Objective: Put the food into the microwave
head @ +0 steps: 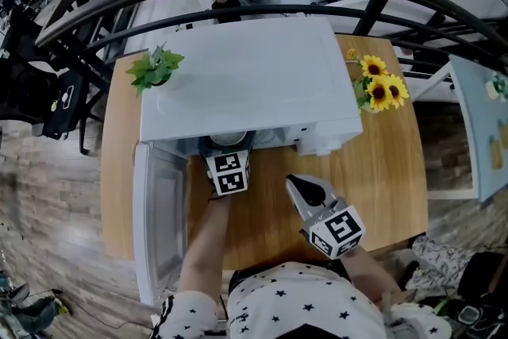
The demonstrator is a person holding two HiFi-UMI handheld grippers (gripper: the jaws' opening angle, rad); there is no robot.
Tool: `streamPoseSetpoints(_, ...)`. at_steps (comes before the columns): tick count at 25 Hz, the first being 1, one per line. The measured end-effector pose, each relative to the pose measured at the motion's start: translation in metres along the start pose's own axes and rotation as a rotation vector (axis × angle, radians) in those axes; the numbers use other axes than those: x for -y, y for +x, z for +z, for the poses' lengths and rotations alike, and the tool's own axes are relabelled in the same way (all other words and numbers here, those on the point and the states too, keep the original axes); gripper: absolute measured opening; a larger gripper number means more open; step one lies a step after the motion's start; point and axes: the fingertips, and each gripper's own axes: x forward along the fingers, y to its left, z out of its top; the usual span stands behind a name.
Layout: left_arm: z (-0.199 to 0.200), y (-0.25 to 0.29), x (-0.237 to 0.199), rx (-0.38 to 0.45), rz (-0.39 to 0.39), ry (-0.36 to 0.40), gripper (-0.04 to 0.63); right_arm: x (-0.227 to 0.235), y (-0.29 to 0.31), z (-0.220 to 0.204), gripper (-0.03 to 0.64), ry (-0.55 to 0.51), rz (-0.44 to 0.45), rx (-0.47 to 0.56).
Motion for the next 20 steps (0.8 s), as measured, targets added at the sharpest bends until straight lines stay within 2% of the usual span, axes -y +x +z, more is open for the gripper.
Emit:
streamPoseSetpoints(6, -0.007, 0.004, 0.003, -0.048, 0.031, 0.093, 0.511, 0.003, -0.001, -0.001, 0.006, 0.015, -0.014, 0.0)
streamPoseSetpoints(14, -0.007, 0.003, 0.005, -0.05, 0.029, 0.095, 0.511, -0.001, -0.006, -0.003, 0.006, 0.015, -0.01, -0.006)
streamPoseSetpoints(20, -0.003, -0.002, 0.005, -0.013, 0.02, 0.074, 0.511, -0.004, -0.012, 0.0, 0.006, 0.003, -0.004, -0.004)
